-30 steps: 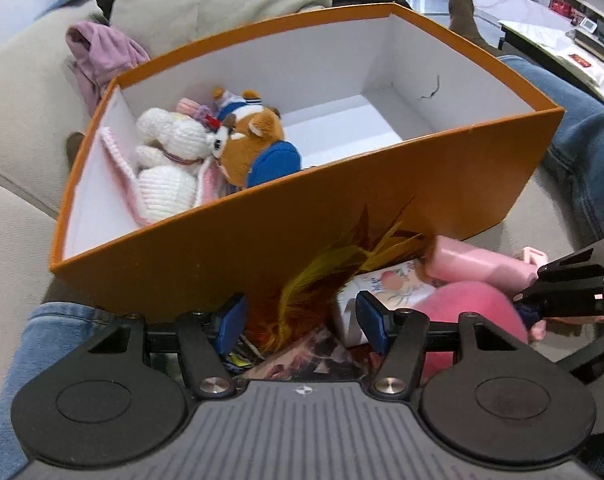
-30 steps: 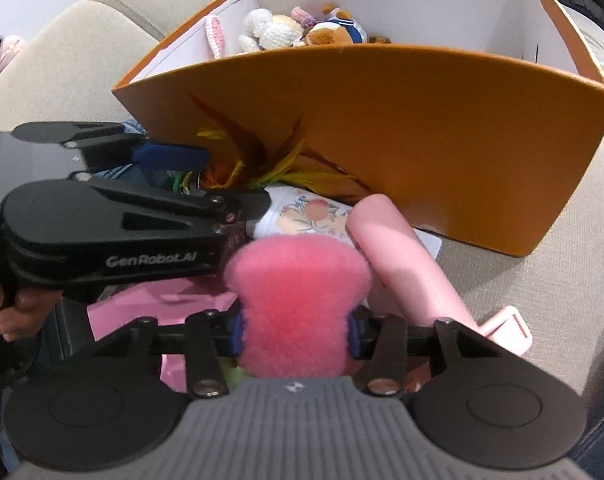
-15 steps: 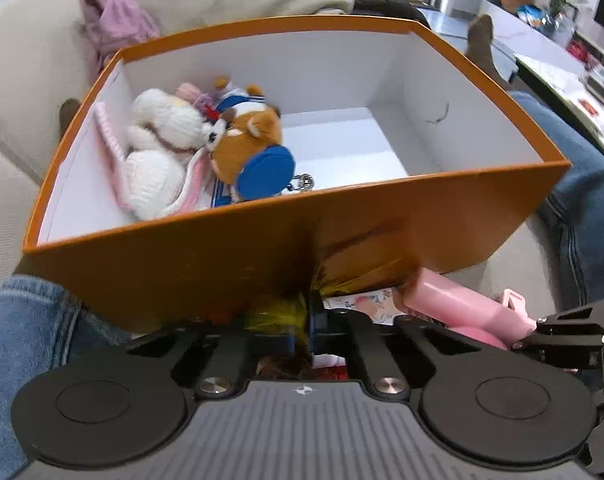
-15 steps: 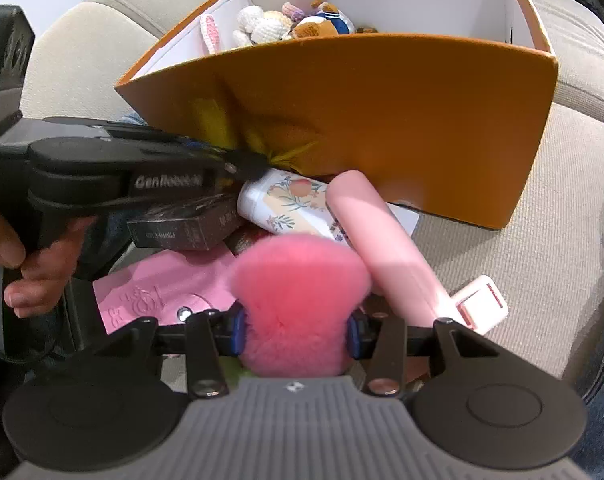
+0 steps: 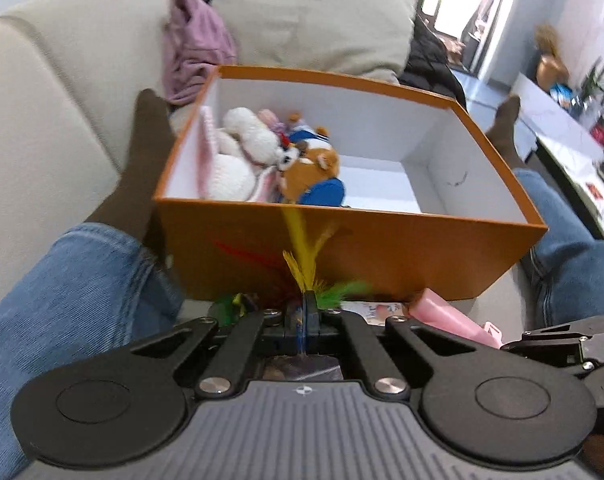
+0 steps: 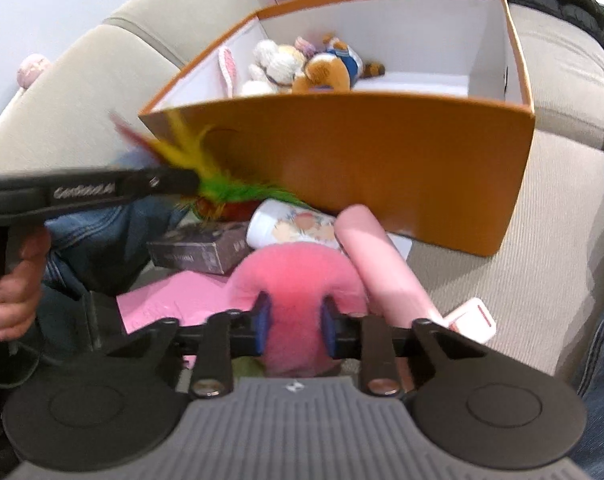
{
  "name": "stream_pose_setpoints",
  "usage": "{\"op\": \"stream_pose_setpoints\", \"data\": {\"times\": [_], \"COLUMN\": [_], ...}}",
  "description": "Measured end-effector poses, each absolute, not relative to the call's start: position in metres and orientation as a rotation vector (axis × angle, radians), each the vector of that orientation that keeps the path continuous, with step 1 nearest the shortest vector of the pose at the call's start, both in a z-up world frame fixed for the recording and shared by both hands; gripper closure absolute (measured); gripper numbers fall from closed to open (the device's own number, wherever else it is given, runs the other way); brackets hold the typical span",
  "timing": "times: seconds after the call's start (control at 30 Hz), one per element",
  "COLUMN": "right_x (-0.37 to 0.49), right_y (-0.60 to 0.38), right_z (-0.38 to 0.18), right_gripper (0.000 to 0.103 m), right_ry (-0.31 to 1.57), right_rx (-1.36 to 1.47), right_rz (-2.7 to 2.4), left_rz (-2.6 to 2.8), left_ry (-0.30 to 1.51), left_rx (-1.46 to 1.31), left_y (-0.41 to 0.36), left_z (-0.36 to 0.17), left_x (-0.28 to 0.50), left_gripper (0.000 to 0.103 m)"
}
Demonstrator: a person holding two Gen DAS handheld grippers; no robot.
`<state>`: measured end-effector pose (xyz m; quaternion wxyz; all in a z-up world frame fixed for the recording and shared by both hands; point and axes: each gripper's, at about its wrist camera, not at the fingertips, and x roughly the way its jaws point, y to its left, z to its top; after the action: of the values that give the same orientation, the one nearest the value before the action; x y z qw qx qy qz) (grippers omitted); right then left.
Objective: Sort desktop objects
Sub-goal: 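Carry the feathered toy and pink pompom into the orange box and release both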
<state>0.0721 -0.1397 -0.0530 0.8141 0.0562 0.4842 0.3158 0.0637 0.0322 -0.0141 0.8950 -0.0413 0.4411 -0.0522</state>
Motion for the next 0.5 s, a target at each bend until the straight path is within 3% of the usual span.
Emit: {"op": "stream_pose_setpoints", "data": {"times": [0.13, 0.23, 0.4, 0.5], "right_x": [0.07, 0.067, 0.057, 0.06], "right_y": [-0.138, -0.135, -0.135, -0.131], "right_z": [-0.05, -0.049, -0.05, -0.059], "right_gripper": [0.086, 0.077, 0.054, 0.051], "right_ry": [1.022, 1.015, 0.994, 1.02], "right_rx": [0.11, 0.091, 0.031, 0.039], "right_rz": [0.665, 0.661, 0.654, 0.648], "left_rz": [-0.085, -0.064, -0.049, -0.057], "left_ry": [0.863, 0.82, 0.758, 0.722], "left_rx": [-0.147, -0.174, -0.215, -0.239], "left_y": [0.049, 0.06, 0.071, 0.075], "left_z": [0.001, 0.014, 0.035, 0.046], "left_x": [0.05, 0.039, 0.023, 0.015], "left_gripper": [0.103, 0.103, 0.103, 0.103]}}
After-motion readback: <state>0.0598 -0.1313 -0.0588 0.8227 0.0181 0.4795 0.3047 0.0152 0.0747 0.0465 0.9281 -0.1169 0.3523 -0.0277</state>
